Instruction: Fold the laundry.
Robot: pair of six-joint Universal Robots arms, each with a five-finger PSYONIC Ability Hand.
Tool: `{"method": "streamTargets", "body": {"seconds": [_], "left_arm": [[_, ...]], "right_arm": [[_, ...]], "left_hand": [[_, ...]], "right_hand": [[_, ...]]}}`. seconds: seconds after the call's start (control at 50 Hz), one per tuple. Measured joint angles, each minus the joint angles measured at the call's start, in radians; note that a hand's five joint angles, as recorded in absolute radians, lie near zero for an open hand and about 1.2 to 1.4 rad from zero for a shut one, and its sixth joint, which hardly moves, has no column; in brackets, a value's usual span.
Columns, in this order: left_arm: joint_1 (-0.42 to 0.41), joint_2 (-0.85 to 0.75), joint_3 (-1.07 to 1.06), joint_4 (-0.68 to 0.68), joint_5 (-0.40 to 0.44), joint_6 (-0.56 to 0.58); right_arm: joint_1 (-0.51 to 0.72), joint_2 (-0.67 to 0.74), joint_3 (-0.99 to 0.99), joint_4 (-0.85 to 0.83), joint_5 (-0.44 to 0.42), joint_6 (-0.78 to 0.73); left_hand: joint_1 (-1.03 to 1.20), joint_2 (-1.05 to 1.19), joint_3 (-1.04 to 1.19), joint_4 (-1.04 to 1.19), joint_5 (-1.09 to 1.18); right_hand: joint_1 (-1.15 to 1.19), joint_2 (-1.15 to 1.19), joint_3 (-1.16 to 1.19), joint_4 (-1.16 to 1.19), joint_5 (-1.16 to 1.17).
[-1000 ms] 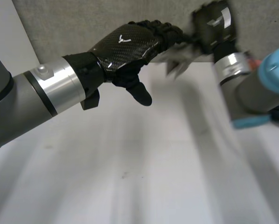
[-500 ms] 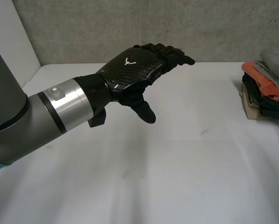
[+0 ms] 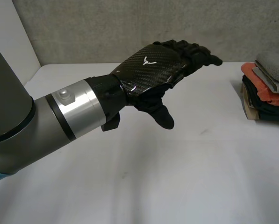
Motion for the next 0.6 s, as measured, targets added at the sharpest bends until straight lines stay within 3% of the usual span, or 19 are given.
{"method": "streamTargets", "body": {"seconds": [0.1, 0.2, 0.22, 0.24, 0.32, 0.38, 0.42, 0.48, 0.6], "left_arm": [[-0.013, 0.015, 0.035, 0.025, -0.025, -0.015], [-0.002, 0.035, 0.112, 0.051, -0.142, -0.064], [0.021, 0.044, 0.158, 0.056, -0.238, -0.094], [0.037, 0.047, 0.175, 0.054, -0.285, -0.105], [0.151, 0.06, 0.22, 0.024, -0.478, -0.116], [0.262, 0.065, 0.223, -0.018, -0.573, -0.08], [0.284, 0.065, 0.221, -0.026, -0.585, -0.07], [0.408, 0.042, 0.189, -0.078, -0.621, 0.06], [0.511, -0.088, 0.125, -0.117, -0.626, 0.334]], "right_arm": [[-0.007, -0.017, -0.1, 0.007, 0.105, -0.048], [0.069, -0.068, -0.115, -0.137, 0.104, -0.034], [0.09, -0.083, -0.108, -0.17, 0.095, -0.025], [0.165, -0.14, -0.056, -0.281, 0.044, 0.016], [0.293, -0.217, 0.064, -0.405, -0.058, 0.078], [0.414, -0.252, 0.167, -0.452, -0.131, 0.106], [0.433, -0.255, 0.181, -0.455, -0.141, 0.108], [0.577, -0.259, 0.285, -0.434, -0.171, 0.093], [0.709, -0.223, 0.386, -0.359, -0.143, 0.023]], "left_hand": [[0.0, 0.0, 0.0, 0.0, 0.0], [0.0, 0.0, 0.0, 0.0, 0.0], [0.0, 0.0, 0.0, 0.0, 0.0], [0.0, 0.0, 0.0, 0.0, 0.0], [0.0, 0.0, 0.0, 0.0, 0.0], [0.0, 0.0, 0.0, 0.0, 0.0], [0.0, 0.0, 0.0, 0.0, 0.0], [0.0, 0.0, 0.0, 0.0, 0.0], [0.0, -0.002, 0.0, 0.0, 0.0]], "right_hand": [[0.0, 0.0, 0.0, 0.0, 0.0], [0.0, 0.0, 0.0, 0.0, 0.0], [0.0, 0.0, 0.0, 0.0, 0.0], [0.0, 0.0, 0.0, 0.0, 0.0], [0.0, 0.0, 0.0, 0.0, 0.0], [0.0, 0.0, 0.0, 0.0, 0.0], [0.0, 0.0, 0.0, 0.0, 0.0], [0.0, 0.0, 0.0, 0.0, 0.0], [0.0, 0.0, 0.0, 0.0, 0.0]]}}
